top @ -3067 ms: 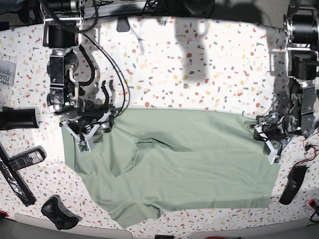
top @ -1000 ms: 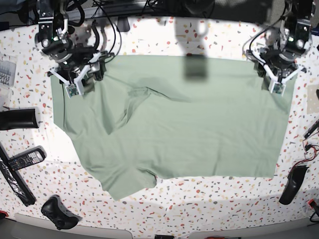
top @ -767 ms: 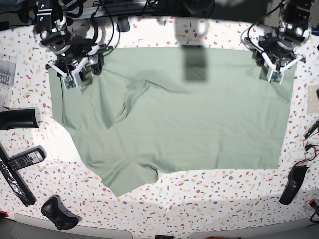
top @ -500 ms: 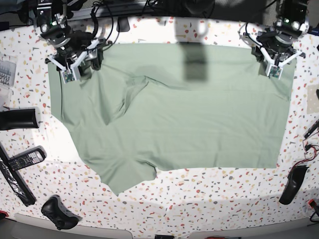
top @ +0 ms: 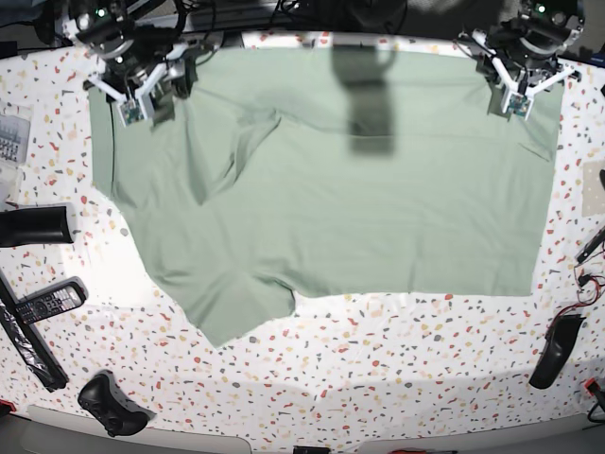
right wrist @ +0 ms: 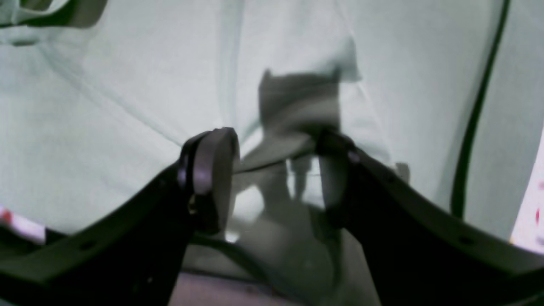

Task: Fold the T-shirt properly
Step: 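Lay the hem over the collar edge and open both grippers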

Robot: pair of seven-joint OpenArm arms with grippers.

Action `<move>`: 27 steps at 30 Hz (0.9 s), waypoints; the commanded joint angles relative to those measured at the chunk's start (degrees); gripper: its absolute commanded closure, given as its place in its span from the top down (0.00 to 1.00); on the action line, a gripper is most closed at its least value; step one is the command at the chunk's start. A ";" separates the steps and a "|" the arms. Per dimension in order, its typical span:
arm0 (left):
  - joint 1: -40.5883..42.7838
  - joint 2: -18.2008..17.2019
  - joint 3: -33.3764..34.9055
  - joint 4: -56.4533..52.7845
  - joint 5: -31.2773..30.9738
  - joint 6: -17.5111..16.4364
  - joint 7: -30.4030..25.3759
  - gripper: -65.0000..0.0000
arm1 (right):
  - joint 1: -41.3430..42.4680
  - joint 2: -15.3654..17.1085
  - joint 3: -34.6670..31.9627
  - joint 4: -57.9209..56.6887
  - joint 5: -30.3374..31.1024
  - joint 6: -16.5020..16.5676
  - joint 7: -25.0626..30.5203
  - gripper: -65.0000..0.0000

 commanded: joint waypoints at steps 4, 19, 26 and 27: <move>1.11 -0.15 0.39 -0.20 -0.52 -0.96 3.48 0.31 | -2.01 0.28 -0.20 1.46 -3.52 -0.31 -5.97 0.49; 1.09 -0.17 0.37 2.51 8.02 3.74 1.62 0.31 | -1.68 0.26 0.07 2.60 -3.41 -4.81 -5.60 0.49; 1.09 -0.20 0.37 8.92 8.04 3.72 1.51 0.31 | -1.68 0.26 0.07 6.64 -3.41 -4.81 -5.57 0.49; 1.09 -0.17 0.37 9.60 8.04 3.72 1.11 0.31 | -1.68 0.26 0.07 7.23 -3.41 -4.81 -5.57 0.49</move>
